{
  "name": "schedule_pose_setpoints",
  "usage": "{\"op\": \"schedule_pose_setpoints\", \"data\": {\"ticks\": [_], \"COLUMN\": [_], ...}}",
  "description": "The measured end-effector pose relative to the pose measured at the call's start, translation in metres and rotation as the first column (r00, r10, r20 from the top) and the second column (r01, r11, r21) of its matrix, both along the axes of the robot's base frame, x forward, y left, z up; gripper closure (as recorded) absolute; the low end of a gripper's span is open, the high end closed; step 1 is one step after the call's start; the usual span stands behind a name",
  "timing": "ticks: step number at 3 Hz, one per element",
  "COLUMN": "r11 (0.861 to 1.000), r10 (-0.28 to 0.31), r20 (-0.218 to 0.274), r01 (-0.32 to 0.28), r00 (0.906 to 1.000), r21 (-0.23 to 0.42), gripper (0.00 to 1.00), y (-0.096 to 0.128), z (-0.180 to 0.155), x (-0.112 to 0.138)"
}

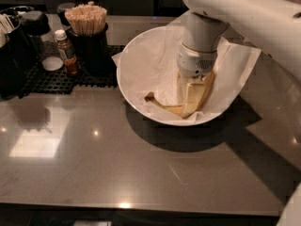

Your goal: Pick banana from white bowl

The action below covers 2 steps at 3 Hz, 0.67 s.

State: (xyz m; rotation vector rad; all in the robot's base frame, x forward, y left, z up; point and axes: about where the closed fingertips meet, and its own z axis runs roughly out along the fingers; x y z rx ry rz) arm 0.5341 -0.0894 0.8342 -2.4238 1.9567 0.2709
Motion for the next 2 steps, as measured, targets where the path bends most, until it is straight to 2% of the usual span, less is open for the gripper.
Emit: {"op": "schedule_pose_setpoints", "data": {"ticks": [1, 2], "r11": [1.0, 0.998], "r10": [0.0, -0.044], "r20": [0.0, 0.063], "r01": [0.0, 0.042], "r00": [1.0, 0.997], "r21": [0.0, 0.036], "gripper": [1.0, 1.0], "y": [0.0, -0.006], "z": [0.001, 0.015], "x": [0.0, -0.006]}}
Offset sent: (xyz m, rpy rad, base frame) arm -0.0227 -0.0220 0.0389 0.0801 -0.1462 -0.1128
